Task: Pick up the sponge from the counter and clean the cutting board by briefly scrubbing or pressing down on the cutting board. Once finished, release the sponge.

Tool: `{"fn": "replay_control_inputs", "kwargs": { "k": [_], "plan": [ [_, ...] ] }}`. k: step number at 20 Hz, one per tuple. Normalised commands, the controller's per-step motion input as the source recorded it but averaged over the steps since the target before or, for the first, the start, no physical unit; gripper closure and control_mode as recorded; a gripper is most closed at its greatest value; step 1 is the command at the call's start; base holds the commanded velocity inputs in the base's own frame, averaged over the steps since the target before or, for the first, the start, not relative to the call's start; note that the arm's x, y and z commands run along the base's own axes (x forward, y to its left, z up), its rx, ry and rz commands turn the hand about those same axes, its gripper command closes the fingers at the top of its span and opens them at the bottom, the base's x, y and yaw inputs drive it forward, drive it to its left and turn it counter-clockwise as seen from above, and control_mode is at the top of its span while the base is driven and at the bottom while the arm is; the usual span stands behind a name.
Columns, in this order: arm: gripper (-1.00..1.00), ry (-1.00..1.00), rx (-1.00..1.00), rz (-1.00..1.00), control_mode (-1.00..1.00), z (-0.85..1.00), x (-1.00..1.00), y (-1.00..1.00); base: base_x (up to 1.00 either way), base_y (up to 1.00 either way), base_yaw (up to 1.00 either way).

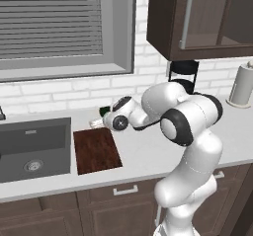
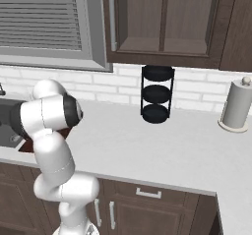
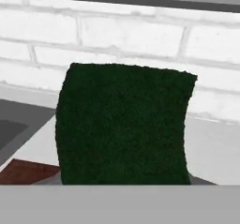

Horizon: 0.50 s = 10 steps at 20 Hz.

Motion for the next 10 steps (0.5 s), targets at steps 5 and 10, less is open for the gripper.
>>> {"fn": "replay_control_inputs", "kwargs": {
  "k": [5,10],
  "plan": [
    [1.00,0.01,0.34,-0.58,-1.00,0.20,-0.13,0.56,0.00,0.00,0.00],
    [1.00,0.28,0.48,-0.51,-1.00,0.48,-0.11,0.11,0.00,0.00,0.00]
  ]
}}
